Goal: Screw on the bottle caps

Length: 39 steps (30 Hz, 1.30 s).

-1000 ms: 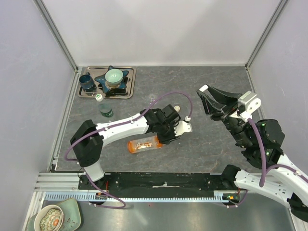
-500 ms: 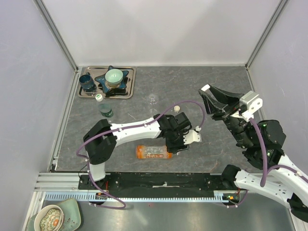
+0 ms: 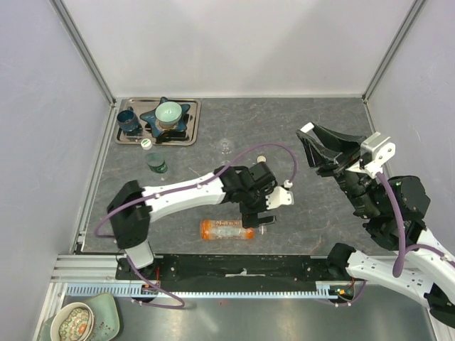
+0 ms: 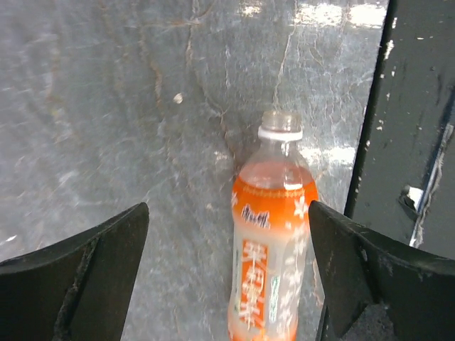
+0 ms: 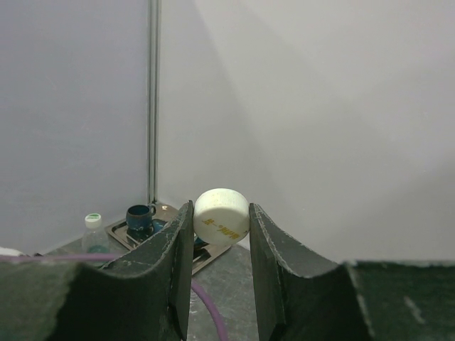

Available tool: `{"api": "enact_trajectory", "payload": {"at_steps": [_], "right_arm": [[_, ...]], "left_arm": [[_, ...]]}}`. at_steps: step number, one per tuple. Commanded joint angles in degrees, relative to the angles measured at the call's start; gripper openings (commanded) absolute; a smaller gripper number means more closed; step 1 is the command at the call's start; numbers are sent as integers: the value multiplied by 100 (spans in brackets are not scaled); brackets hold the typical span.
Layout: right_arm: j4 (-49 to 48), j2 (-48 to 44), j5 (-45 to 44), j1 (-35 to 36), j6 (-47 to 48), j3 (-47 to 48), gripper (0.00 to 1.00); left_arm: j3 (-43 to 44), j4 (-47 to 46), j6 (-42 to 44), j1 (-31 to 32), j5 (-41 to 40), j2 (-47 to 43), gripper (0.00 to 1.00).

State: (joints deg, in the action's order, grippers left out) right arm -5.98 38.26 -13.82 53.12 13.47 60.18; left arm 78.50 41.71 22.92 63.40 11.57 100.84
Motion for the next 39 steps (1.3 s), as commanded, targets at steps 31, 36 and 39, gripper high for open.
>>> {"api": "enact_trajectory", "payload": {"at_steps": [31, 36, 39], "right_arm": [[387, 709, 504, 23, -381, 661, 37], [589, 841, 504, 23, -398, 819, 37], [756, 911, 538, 23, -468, 820, 37]], "left_arm": [[-3217, -1201, 353, 6, -929, -1391, 99], [-3640, -1429, 564, -29, -1113, -1611, 99], [-3658, -1569, 513, -38, -1131, -1681, 95]]}}
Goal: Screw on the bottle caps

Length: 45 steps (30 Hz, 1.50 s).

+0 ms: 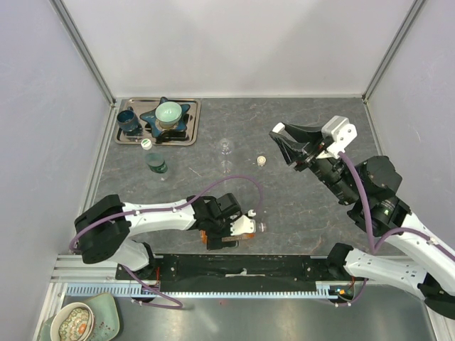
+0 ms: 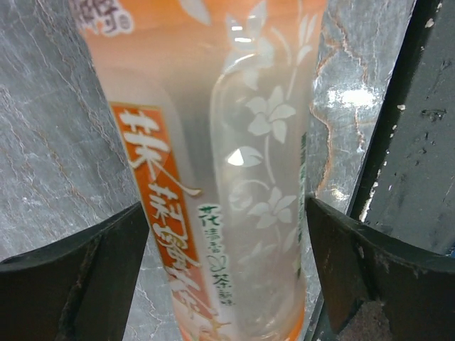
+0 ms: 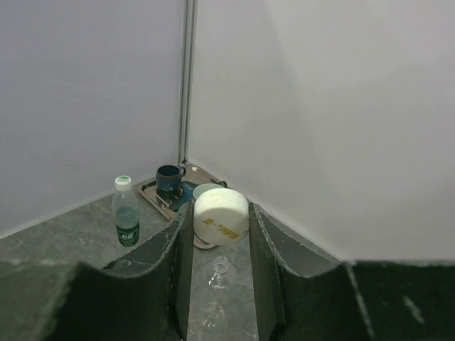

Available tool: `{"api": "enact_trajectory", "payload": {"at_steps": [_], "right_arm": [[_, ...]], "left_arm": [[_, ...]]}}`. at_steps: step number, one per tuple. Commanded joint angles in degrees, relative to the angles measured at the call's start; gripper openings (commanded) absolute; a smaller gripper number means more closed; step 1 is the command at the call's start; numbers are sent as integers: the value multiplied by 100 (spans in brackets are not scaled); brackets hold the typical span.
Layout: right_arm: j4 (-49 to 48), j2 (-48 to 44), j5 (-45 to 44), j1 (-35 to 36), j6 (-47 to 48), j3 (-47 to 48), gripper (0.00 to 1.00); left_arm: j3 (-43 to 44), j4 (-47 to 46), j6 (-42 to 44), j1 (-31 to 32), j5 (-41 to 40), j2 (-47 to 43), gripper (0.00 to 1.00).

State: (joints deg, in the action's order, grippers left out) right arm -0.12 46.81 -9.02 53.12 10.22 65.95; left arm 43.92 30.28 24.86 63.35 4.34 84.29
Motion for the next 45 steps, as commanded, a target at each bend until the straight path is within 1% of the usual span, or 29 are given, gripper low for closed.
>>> {"api": "enact_trajectory", "payload": {"at_steps": [1, 2, 5, 6, 7, 10, 12, 13, 14, 16, 17, 18, 19, 20, 22, 23, 25, 26, 28, 30, 31, 33, 36, 37, 39, 40, 45], "right_arm": [[188, 65, 67, 23, -169, 243, 37], [205, 74, 75, 23, -204, 234, 37], [346, 136, 128, 23, -301, 278, 36], [390, 171, 154, 23, -345, 330, 36], [477, 188, 198, 23, -371, 365, 36], [635, 241, 242, 14, -424, 471, 36], [715, 285, 269, 23, -433, 550, 36], [785, 311, 260, 23, -450, 594, 36], [820, 329, 277, 23, -442, 690, 37], [952, 390, 251, 23, -442, 839, 37], [987, 417, 243, 14, -442, 1006, 37], [1031, 460, 251, 23, -442, 1094, 37], [1145, 496, 260, 23, -416, 1200, 37], [1224, 548, 260, 23, -372, 1435, 38], [1548, 698, 339, 23, -345, 1700, 39], [1698, 759, 409, 23, -302, 1997, 39], [2171, 900, 655, 23, -205, 2315, 38], [2348, 953, 725, 23, -152, 2630, 37], [2926, 1128, 1101, 23, -3, 2931, 37], [3245, 1356, 1418, 14, 15, 3248, 40], [3481, 1436, 1751, 14, -2, 3301, 41], [3650, 1611, 2200, 14, -37, 3336, 41], [4115, 1892, 2939, 5, 85, 3450, 40], [4456, 1972, 3115, -12, 190, 3538, 39], [4757, 2243, 3511, -21, 279, 3793, 38], [4967, 2306, 3590, -21, 331, 3837, 38], [5425, 2666, 4082, -21, 753, 4048, 38]], "left_arm": [[-182, -470, 300, -33, -425, -18, 93], [-165, -505, 283, -42, -416, -9, 86], [-182, -681, 256, -42, -416, -1, 74], [-165, -690, 299, -42, -556, 17, 72], [-147, -690, 317, -42, -627, 17, 67], [-59, -655, 335, -34, -680, -105, 62], [90, -507, 274, -51, -671, -246, 61], [177, -401, 265, -60, -697, -473, 61], [422, -252, 239, -95, -715, -606, 62], [765, 431, 212, -156, -698, -956, 63], [1176, 704, 160, -278, -654, -1072, 63], [1371, 1168, 151, -367, -584, -1194, 63], [1547, 1338, 159, -472, -461, -1309, 63], [1828, 1427, 255, -699, -321, -1675, 63], [2040, 1489, 440, -868, -179, -2116, 63], [2224, 1428, 588, -921, -153, -2536, 63], [2349, 1245, 704, -912, -22, -2960, 63], [2462, 1208, 722, -912, 14, -3110, 63], [2507, 1164, 722, -912, 58, -3532, 62], [2420, 1243, 608, -930, 76, -3883, 61], [2376, 1295, 564, -965, 198, -3998, 61], [2261, 1550, 476, -1114, 322, -4157, 60], [2033, 1639, 616, -1132, 287, -4561, 59], [1980, 1647, 660, -1132, 182, -4701, 59], [1857, 1630, 748, -1132, 103, -4808, 58], [1839, 1630, 731, -1132, 85, -4825, 58], [1716, 1665, 774, -1167, 260, -4729, 58]]}}
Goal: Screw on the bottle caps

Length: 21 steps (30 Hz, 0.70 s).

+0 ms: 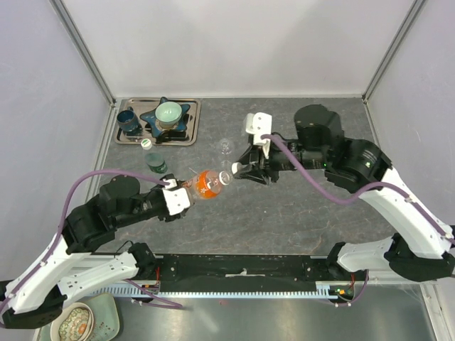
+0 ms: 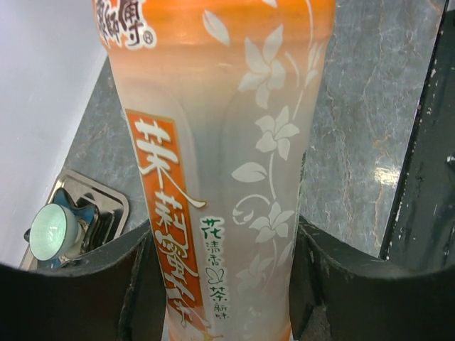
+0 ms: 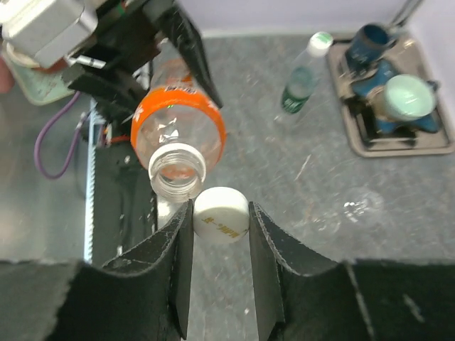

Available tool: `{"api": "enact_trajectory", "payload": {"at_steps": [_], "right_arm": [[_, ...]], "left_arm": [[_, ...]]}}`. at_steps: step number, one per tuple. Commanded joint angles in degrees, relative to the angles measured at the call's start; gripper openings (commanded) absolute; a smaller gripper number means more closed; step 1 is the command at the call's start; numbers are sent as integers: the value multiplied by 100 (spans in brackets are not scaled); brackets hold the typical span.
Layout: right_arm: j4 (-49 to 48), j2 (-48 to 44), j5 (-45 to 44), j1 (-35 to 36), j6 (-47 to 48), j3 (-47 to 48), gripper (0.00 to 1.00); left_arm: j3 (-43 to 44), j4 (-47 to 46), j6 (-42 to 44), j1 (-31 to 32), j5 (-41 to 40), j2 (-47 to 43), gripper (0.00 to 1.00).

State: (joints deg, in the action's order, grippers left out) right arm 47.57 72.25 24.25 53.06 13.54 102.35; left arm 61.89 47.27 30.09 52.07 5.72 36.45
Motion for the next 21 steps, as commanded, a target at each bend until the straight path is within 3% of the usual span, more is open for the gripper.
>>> {"api": "enact_trajectory", "payload": {"at_steps": [1, 14, 21], "right_arm": [[840, 175, 826, -15, 465, 453, 38], [1035, -44, 1407, -15, 694, -100, 37], [851, -35, 1109, -15, 764, -206, 36]], "left_arm": [[-106, -25, 261, -39, 131, 64, 57], [-564, -138, 411, -136, 404, 82, 55], [-397, -130, 384, -162, 816, 266, 54]]}}
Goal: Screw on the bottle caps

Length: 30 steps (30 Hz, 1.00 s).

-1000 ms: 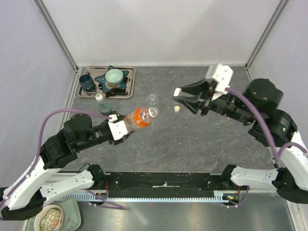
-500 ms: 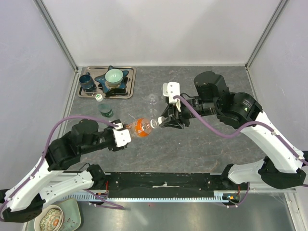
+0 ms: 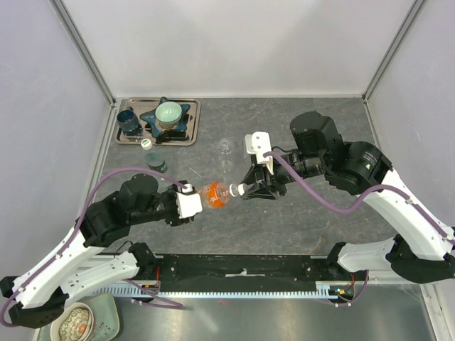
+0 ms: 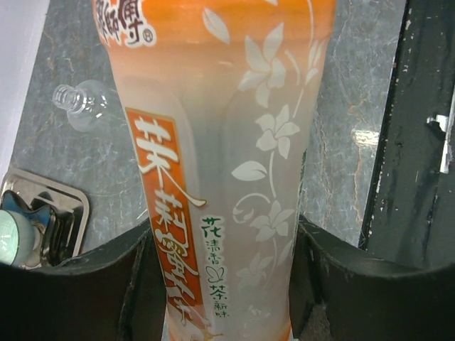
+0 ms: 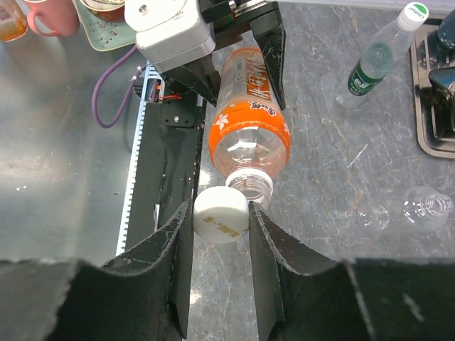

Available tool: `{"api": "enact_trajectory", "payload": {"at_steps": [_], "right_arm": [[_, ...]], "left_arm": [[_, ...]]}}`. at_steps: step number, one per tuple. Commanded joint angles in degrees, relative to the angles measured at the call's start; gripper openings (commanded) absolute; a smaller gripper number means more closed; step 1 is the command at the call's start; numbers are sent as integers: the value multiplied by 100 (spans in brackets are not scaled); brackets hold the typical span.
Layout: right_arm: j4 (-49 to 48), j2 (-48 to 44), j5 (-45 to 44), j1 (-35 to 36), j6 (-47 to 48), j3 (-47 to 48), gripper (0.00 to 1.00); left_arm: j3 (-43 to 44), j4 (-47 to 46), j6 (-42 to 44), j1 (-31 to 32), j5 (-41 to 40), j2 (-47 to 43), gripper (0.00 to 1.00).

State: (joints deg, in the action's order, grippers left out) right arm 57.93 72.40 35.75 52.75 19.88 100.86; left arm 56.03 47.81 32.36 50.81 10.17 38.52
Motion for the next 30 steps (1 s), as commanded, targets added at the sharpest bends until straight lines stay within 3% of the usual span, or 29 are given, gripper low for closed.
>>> {"api": "enact_trajectory", "payload": {"at_steps": [1, 9, 30], "right_arm": [[-221, -51, -94, 7, 130, -75, 36], [-406, -77, -349, 7, 165, -251, 34], [25, 134, 406, 7, 376, -224, 35]], "left_arm": [[232, -158, 157, -53, 397, 76, 54], [338, 9, 165, -124, 696, 68, 53], [505, -140, 157, -229, 740, 314, 49]]}}
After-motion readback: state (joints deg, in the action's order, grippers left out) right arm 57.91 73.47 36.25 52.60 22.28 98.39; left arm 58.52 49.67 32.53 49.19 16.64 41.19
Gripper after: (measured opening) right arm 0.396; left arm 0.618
